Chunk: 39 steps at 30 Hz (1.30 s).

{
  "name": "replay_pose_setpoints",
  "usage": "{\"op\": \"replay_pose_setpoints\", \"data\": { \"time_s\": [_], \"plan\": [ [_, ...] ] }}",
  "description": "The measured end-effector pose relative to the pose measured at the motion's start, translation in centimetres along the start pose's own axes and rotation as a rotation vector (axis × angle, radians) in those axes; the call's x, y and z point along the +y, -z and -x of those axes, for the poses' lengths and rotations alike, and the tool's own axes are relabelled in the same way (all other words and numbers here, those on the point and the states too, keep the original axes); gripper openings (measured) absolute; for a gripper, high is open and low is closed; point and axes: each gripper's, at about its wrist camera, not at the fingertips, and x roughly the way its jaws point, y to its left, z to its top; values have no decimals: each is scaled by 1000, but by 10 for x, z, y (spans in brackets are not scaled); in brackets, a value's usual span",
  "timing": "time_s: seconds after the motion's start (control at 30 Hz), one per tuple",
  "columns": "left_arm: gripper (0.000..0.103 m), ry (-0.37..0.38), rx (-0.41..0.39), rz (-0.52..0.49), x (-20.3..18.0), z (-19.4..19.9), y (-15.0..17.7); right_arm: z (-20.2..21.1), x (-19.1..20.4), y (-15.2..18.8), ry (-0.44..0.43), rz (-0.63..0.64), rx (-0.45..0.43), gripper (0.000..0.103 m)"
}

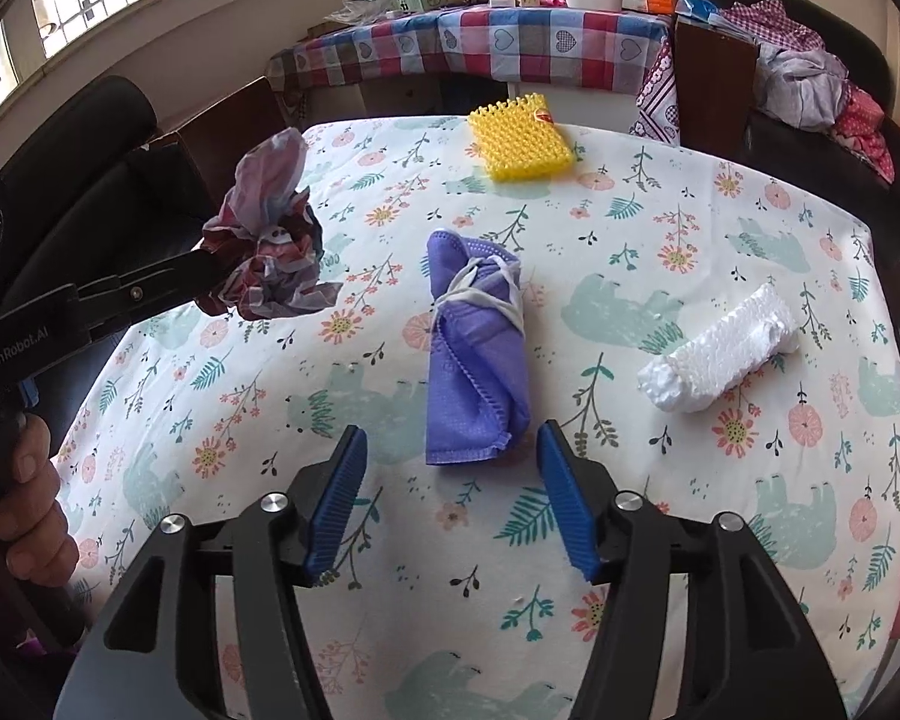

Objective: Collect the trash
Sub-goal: 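Grasp the purple cloth bundle with the right tool while the left holds the wrapper, then carry both items over the pink bucket and open both tools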

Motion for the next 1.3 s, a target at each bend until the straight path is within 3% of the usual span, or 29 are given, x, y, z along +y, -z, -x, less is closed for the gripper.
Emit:
{"op": "replay_pose_setpoints", "data": {
  "time_s": [0.4,0.53,0.6,0.7,1.03,1.3],
  "plan": [
    [22,-2,-6,-15,-3,5,1,13,0,-4,-6,25,-57,59],
    [22,-4,-9,-20,-3,7,1,10,-9,-9,-3,11,-60,40],
    [22,-7,-11,-26,-5,8,1,6,-14,-11,-8,-3,-47,24],
    [22,-6,-16,-31,-8,11,1,10,-17,-10,-18,-13,-62,18],
    [22,33,-45,-100,-47,18,-10,63,-31,-4,9,-40,-189,17],
    [22,125,-33,-221,-116,1,-18,120,-92,15,126,-180,-296,17]
  ]
}}
